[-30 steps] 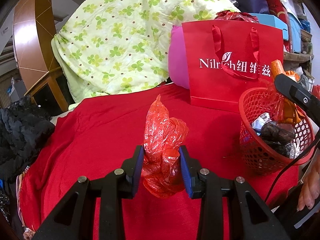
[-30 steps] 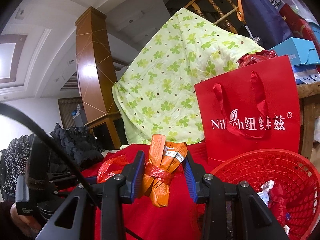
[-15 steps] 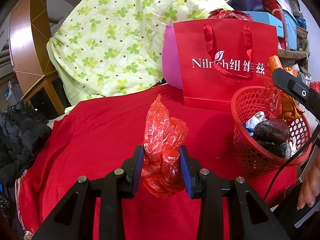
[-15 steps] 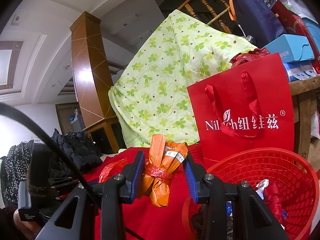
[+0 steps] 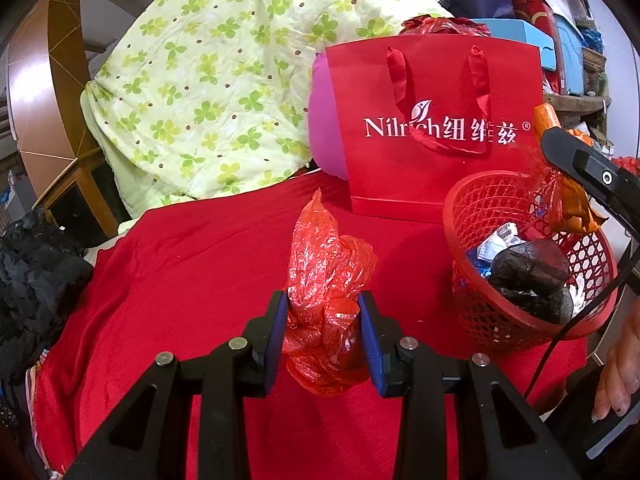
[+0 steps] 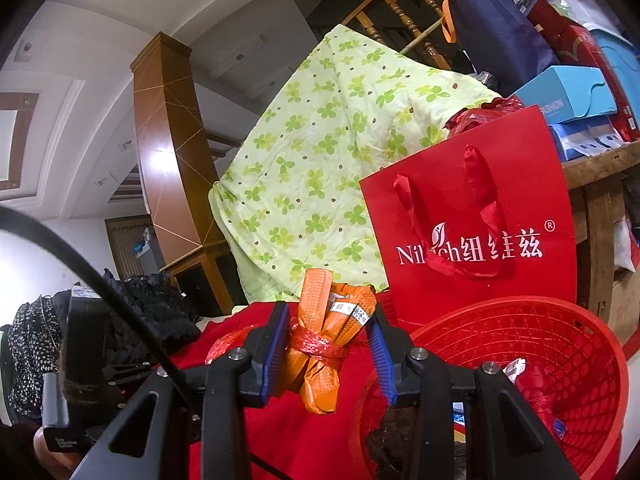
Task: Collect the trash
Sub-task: 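Carry the red plastic bag and orange wrapper over the red mesh basket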
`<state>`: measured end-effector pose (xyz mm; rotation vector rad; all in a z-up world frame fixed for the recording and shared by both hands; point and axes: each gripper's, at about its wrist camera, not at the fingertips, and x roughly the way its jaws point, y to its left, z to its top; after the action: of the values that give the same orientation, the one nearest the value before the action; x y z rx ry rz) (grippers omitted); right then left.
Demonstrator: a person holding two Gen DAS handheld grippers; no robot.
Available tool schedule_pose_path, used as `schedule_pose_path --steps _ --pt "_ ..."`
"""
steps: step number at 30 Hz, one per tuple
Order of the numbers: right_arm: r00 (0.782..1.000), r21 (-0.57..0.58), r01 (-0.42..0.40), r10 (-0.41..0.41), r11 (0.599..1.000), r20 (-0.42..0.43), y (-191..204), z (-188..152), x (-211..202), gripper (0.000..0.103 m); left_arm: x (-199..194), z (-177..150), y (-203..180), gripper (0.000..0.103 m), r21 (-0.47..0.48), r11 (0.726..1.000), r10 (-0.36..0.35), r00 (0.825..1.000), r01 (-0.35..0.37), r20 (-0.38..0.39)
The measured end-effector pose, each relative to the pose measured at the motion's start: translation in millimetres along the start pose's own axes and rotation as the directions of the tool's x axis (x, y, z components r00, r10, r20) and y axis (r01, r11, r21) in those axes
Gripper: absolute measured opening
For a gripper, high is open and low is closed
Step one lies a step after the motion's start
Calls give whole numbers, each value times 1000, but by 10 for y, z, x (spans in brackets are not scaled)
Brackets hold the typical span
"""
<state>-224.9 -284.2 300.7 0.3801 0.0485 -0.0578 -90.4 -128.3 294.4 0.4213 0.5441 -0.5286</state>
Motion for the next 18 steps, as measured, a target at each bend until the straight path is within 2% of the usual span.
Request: schedule_pose_path --steps 18 --pt "999 51 38 -39 998 16 -161 36 -66 43 62 125 -170 37 31 998 -55 998 54 13"
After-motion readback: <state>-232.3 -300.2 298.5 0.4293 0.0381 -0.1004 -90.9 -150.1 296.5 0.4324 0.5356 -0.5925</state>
